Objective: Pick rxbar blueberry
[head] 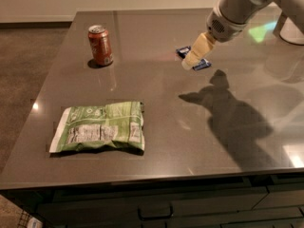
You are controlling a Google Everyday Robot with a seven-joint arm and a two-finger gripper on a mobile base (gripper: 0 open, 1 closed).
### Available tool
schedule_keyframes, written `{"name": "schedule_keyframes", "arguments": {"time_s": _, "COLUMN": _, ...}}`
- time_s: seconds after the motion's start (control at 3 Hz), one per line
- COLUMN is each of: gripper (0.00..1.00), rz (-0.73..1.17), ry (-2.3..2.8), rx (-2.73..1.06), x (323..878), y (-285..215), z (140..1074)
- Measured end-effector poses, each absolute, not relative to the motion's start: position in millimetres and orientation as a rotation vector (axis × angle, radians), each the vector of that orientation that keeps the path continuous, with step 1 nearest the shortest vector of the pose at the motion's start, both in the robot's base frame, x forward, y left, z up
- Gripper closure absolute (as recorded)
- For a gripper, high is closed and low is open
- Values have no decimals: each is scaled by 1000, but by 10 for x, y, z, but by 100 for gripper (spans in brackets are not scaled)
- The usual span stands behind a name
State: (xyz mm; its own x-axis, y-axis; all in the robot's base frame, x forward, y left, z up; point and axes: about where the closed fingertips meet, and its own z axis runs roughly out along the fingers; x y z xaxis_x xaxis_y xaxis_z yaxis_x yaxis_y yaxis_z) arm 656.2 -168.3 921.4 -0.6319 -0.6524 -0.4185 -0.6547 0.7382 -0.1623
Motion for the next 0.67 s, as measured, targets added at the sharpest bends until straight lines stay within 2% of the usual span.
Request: {"name": "schedule_keyframes", "arguments": {"time_s": 0.67, "gripper": 0, "rz": 79, "ry": 2576, "rx": -965, "x": 7077, "y": -1545, "z": 8868}}
